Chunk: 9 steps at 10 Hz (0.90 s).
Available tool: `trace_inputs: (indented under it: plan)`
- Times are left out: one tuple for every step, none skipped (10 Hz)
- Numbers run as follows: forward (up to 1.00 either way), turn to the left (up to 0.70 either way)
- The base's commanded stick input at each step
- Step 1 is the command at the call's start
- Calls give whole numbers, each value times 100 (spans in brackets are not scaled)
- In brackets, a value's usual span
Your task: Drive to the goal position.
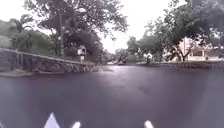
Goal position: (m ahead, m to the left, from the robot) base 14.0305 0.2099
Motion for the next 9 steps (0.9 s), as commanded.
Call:
trace_inputs:
  plan:
    - [70,0]
    - [70,0]
    - [70,-7]
    - [70,-15]
    - [70,-22]
    - [70,-27]
    - [70,-33]
    - [70,0]
    - [70,0]
